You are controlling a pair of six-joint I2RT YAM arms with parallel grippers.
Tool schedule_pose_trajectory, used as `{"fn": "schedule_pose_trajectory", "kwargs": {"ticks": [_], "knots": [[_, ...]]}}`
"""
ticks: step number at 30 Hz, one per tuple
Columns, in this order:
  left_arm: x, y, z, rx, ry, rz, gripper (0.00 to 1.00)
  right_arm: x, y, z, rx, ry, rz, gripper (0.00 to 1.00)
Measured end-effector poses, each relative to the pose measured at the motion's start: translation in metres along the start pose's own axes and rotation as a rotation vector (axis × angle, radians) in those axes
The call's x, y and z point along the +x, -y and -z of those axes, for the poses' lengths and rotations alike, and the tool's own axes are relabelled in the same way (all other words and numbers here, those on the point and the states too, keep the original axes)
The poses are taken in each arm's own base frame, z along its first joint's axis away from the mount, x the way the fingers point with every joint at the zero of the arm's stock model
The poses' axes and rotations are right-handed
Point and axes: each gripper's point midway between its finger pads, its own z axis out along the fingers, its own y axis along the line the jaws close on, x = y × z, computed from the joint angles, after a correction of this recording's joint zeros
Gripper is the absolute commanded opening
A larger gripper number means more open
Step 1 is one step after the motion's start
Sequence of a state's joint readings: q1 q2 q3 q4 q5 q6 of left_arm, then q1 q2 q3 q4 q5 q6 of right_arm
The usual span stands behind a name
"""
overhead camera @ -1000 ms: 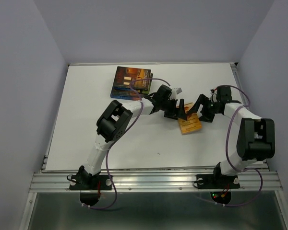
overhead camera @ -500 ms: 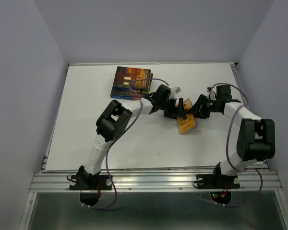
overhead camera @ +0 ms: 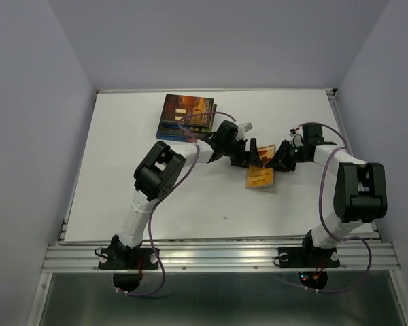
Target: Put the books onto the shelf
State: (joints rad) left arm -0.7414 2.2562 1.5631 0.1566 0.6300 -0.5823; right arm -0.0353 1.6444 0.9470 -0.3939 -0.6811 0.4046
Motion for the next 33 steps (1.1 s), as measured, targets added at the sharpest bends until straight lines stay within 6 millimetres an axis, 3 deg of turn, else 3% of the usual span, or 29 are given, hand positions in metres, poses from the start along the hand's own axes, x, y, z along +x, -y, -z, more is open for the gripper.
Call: {"fn": "schedule_pose_trajectory", "kwargs": {"ticks": [5, 8, 12, 17, 22, 28, 31, 33], "knots": [[0.007, -0.002, 0.013, 0.021, 0.002, 0.026, 0.98, -0.005, -0.001, 0.006, 0.041, 0.041, 0.023, 0.06], [0.011, -0.005, 0.027, 0.035, 0.007, 0.042, 0.99, -0.012, -0.009, 0.015, 0.044, 0.078, 0.051, 0.06], [0.007, -0.006, 0.053, 0.072, 0.030, 0.048, 0.99, -0.024, -0.038, 0.028, -0.036, 0.111, 0.109, 0.06], [-0.015, 0.019, 0.081, 0.180, 0.099, -0.029, 0.99, -0.020, -0.066, 0.039, -0.158, 0.085, 0.153, 0.08], [-0.015, 0.053, 0.110, 0.361, 0.147, -0.091, 0.99, -0.011, -0.093, 0.053, -0.288, 0.058, 0.202, 0.09], [-0.022, 0.075, 0.126, 0.490, 0.166, -0.119, 0.99, -0.004, -0.122, 0.070, -0.432, 0.045, 0.266, 0.11], [-0.025, 0.084, 0.131, 0.525, 0.180, -0.134, 0.93, -0.003, -0.133, 0.077, -0.485, 0.048, 0.288, 0.12], [-0.028, 0.089, 0.135, 0.547, 0.190, -0.138, 0.82, 0.001, -0.136, 0.077, -0.516, 0.041, 0.297, 0.12]]}}
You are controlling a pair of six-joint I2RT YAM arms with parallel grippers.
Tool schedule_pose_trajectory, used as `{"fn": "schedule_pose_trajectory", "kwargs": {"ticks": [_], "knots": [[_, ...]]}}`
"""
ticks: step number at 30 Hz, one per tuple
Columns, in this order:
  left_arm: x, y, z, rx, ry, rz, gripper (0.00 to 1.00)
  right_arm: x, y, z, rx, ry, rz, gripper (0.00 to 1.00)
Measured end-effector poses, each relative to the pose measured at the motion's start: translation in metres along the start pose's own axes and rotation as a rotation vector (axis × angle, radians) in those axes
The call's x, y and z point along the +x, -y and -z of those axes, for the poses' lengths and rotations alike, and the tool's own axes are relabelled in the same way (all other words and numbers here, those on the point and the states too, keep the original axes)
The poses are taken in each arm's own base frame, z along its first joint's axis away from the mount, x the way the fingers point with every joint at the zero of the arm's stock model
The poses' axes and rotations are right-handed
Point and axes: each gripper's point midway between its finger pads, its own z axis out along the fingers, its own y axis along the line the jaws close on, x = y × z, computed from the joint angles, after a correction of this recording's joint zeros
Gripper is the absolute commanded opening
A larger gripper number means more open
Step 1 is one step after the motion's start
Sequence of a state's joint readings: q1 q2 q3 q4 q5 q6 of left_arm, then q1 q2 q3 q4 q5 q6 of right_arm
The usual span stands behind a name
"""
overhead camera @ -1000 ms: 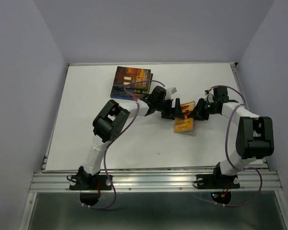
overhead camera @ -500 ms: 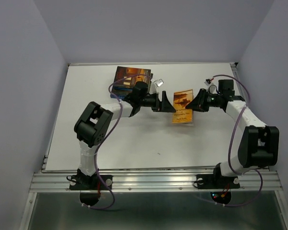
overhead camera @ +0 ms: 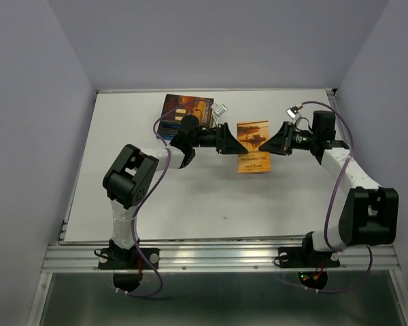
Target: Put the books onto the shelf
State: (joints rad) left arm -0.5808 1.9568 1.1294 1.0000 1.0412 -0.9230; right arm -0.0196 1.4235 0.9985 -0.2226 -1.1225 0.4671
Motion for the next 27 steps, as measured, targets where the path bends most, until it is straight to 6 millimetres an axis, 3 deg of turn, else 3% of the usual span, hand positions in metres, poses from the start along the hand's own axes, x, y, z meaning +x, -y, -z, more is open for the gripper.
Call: {"fn": "schedule_pose_trajectory", "kwargs": {"ticks": [1, 4, 5, 6, 8, 10, 11, 14, 18, 22, 24, 27], "knots": [[-0.001, 0.001, 0.000, 0.004, 0.002, -0.002, 0.77, 0.003, 0.000, -0.001, -0.012, -0.005, -0.006, 0.12], [-0.003, 0.004, -0.001, 0.014, 0.009, 0.011, 0.45, 0.009, 0.000, -0.001, -0.032, -0.021, -0.031, 0.14], [-0.004, 0.004, -0.001, 0.017, 0.013, 0.012, 0.15, 0.010, -0.002, -0.001, -0.043, -0.025, -0.032, 0.15], [-0.004, 0.003, -0.001, 0.015, 0.018, 0.025, 0.02, 0.010, -0.004, -0.001, -0.054, -0.027, -0.026, 0.16], [-0.005, 0.001, -0.001, 0.017, 0.023, 0.041, 0.00, 0.008, -0.005, -0.001, -0.057, -0.022, -0.013, 0.19], [-0.007, 0.001, -0.001, 0.019, 0.027, 0.045, 0.00, 0.007, -0.004, -0.001, -0.056, -0.019, -0.008, 0.34], [-0.007, 0.002, -0.001, 0.020, 0.027, 0.045, 0.00, 0.007, -0.005, -0.001, -0.057, -0.019, -0.008, 0.70], [-0.009, 0.001, 0.000, 0.015, 0.035, 0.051, 0.00, 0.005, -0.003, -0.002, -0.047, -0.011, -0.008, 1.00], [-0.018, -0.009, 0.007, -0.019, 0.075, 0.075, 0.00, -0.007, 0.002, -0.002, 0.020, 0.028, 0.004, 1.00], [-0.041, -0.029, 0.027, -0.094, 0.162, 0.127, 0.00, -0.048, 0.019, 0.007, 0.258, 0.156, 0.056, 1.00], [-0.062, -0.044, 0.047, -0.164, 0.239, 0.159, 0.00, -0.071, 0.032, 0.019, 0.408, 0.249, 0.084, 1.00], [-0.089, -0.060, 0.072, -0.272, 0.349, 0.193, 0.00, -0.086, 0.050, 0.046, 0.618, 0.362, 0.094, 1.00]]}}
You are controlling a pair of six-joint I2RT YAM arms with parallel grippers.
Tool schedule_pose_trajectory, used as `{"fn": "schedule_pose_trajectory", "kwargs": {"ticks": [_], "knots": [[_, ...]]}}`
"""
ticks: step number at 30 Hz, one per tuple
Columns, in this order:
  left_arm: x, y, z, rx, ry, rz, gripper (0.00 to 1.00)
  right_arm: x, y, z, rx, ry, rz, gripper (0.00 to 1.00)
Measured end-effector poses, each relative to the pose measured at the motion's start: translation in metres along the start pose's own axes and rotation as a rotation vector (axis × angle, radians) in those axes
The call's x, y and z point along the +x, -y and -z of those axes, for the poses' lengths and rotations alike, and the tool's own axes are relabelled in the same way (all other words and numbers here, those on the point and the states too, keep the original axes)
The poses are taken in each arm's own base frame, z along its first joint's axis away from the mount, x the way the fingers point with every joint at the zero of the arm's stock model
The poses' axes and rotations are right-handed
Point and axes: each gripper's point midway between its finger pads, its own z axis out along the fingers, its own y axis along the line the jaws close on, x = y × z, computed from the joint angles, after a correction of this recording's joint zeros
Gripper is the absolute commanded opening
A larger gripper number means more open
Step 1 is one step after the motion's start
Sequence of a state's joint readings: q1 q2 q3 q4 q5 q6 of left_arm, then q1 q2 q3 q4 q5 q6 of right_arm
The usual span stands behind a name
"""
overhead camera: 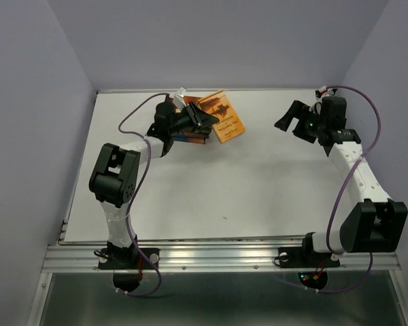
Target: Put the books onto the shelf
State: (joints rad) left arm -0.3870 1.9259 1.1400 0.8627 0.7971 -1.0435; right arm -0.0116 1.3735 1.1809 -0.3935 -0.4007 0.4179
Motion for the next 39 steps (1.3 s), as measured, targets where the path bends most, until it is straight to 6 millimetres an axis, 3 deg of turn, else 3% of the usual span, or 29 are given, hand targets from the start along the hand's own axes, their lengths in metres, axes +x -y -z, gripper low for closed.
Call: {"fn": "schedule_pose_trajectory", "kwargs": {"ticks": [4, 7, 13, 23, 34, 37, 39], "knots": [[-0.063, -0.014, 0.016, -0.175, 0.262, 0.020, 0.00, -0.005, 0.025, 0.006, 0.149, 0.044, 0.004, 1.00], [-0.093, -0.017, 0.027, -0.263, 0.420, 0.031, 0.00, -0.002, 0.037, 0.007, 0.211, 0.036, 0.008, 1.00], [-0.127, -0.046, 0.048, -0.424, 0.650, 0.105, 0.00, 0.008, 0.053, 0.000, 0.269, -0.013, 0.011, 1.00], [-0.148, -0.077, 0.077, -0.580, 0.864, 0.196, 0.00, 0.014, 0.061, 0.000, 0.302, -0.044, 0.016, 1.00], [-0.133, -0.097, 0.075, -0.631, 0.829, 0.247, 0.00, 0.020, 0.066, -0.007, 0.313, -0.075, 0.007, 1.00], [-0.128, -0.095, 0.070, -0.624, 0.822, 0.265, 0.07, 0.020, 0.066, -0.007, 0.311, -0.076, 0.005, 1.00], [-0.121, -0.096, 0.065, -0.632, 0.809, 0.281, 0.21, 0.020, 0.066, -0.007, 0.310, -0.076, 0.005, 1.00]]}}
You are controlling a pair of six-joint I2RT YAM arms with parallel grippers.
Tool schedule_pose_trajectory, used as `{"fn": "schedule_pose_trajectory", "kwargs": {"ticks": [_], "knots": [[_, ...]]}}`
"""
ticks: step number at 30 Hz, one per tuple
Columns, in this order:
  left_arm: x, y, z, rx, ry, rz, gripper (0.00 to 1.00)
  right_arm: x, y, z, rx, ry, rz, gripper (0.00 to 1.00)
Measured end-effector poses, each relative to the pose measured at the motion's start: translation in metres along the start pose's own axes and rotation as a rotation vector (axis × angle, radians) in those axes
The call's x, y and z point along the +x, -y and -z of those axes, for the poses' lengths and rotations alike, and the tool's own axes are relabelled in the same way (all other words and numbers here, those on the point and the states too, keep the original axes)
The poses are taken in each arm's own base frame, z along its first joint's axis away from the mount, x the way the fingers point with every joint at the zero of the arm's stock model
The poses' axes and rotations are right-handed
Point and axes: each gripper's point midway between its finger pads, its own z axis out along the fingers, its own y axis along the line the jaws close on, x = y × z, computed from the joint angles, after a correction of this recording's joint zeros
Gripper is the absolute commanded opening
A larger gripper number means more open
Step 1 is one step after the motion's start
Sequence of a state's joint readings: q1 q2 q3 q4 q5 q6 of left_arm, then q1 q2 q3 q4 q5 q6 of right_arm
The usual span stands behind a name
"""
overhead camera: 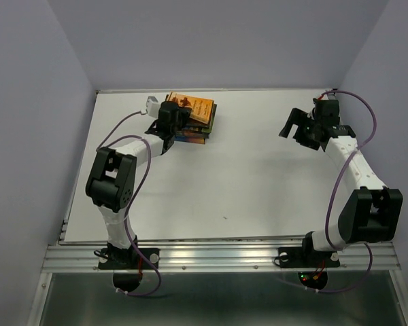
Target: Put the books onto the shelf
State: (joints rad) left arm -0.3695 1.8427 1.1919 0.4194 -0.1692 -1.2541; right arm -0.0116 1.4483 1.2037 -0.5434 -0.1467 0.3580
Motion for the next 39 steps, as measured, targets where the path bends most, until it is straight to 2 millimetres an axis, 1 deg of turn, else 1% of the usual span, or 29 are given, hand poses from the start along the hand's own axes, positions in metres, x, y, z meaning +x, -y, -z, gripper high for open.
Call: {"fn": "schedule_pose_trajectory", "kwargs": {"ticks": [2, 3, 4, 5, 6, 7, 8, 9, 10, 11, 13, 18, 20, 22, 24, 27, 28, 32, 33, 35, 36, 37, 39], "knots": [[0.006, -0.003, 0.001, -0.018, 0.001, 0.005, 0.39, 0.000, 0.000, 0.000, -0.003, -0.001, 0.000, 1.00], [0.010, -0.003, 0.002, -0.025, 0.000, 0.008, 0.59, 0.000, -0.001, 0.000, -0.005, -0.002, 0.000, 1.00], [0.013, -0.004, 0.003, -0.035, 0.003, 0.009, 0.70, 0.001, -0.001, 0.000, -0.007, -0.003, 0.000, 1.00], [0.015, -0.005, 0.005, -0.049, 0.007, 0.012, 0.79, 0.001, -0.001, 0.000, -0.008, -0.004, 0.000, 1.00], [0.016, -0.006, 0.007, -0.060, 0.016, 0.019, 0.86, 0.001, -0.002, 0.000, -0.009, -0.004, 0.000, 1.00], [0.013, 0.002, 0.010, -0.052, 0.038, 0.024, 0.89, 0.001, -0.002, 0.000, -0.010, -0.004, 0.001, 1.00], [0.012, 0.005, 0.012, -0.052, 0.044, 0.025, 0.89, 0.001, -0.002, 0.000, -0.010, -0.005, 0.001, 1.00], [0.011, 0.006, 0.018, -0.067, 0.058, 0.019, 0.93, 0.001, -0.002, 0.000, -0.010, -0.005, 0.001, 1.00], [0.010, 0.003, 0.023, -0.089, 0.066, 0.009, 0.94, 0.001, -0.002, 0.000, -0.012, -0.005, 0.002, 1.00], [0.010, 0.005, 0.025, -0.088, 0.066, 0.009, 0.94, 0.001, -0.002, 0.000, -0.014, -0.006, 0.003, 1.00], [0.008, 0.001, 0.029, -0.113, 0.076, 0.003, 0.95, 0.002, -0.003, 0.000, -0.018, -0.008, 0.004, 1.00], [0.009, -0.016, 0.033, -0.181, 0.067, -0.025, 0.97, 0.003, -0.003, 0.000, -0.019, -0.013, 0.006, 1.00], [0.009, -0.020, 0.038, -0.206, 0.059, -0.037, 0.99, 0.004, -0.002, 0.000, -0.018, -0.015, 0.006, 1.00], [0.006, -0.020, 0.044, -0.218, 0.056, -0.052, 0.99, 0.004, -0.001, 0.000, -0.012, -0.016, 0.004, 1.00], [-0.001, -0.011, 0.057, -0.211, 0.064, -0.066, 0.99, 0.005, 0.002, 0.000, 0.005, -0.014, 0.000, 1.00], [-0.024, 0.003, 0.085, -0.208, 0.118, -0.140, 0.99, 0.000, 0.006, 0.005, 0.033, 0.013, -0.008, 1.00], [-0.034, 0.010, 0.098, -0.205, 0.146, -0.174, 0.99, -0.002, 0.006, 0.008, 0.036, 0.027, -0.008, 1.00], [-0.079, 0.026, 0.140, -0.240, 0.273, -0.320, 0.99, -0.013, 0.017, 0.031, 0.106, 0.131, -0.021, 1.00], [-0.092, 0.028, 0.154, -0.250, 0.314, -0.368, 0.99, -0.016, 0.021, 0.037, 0.132, 0.163, -0.030, 1.00], [-0.108, 0.027, 0.176, -0.257, 0.360, -0.437, 0.99, -0.020, 0.030, 0.047, 0.180, 0.217, -0.055, 1.00], [-0.115, 0.024, 0.187, -0.259, 0.372, -0.469, 0.99, -0.022, 0.034, 0.050, 0.202, 0.240, -0.067, 1.00], [-0.122, 0.015, 0.203, -0.258, 0.385, -0.502, 0.99, -0.023, 0.041, 0.054, 0.232, 0.271, -0.086, 1.00], [-0.129, 0.009, 0.221, -0.243, 0.399, -0.519, 0.99, -0.022, 0.046, 0.056, 0.254, 0.296, -0.098, 1.00]]}}
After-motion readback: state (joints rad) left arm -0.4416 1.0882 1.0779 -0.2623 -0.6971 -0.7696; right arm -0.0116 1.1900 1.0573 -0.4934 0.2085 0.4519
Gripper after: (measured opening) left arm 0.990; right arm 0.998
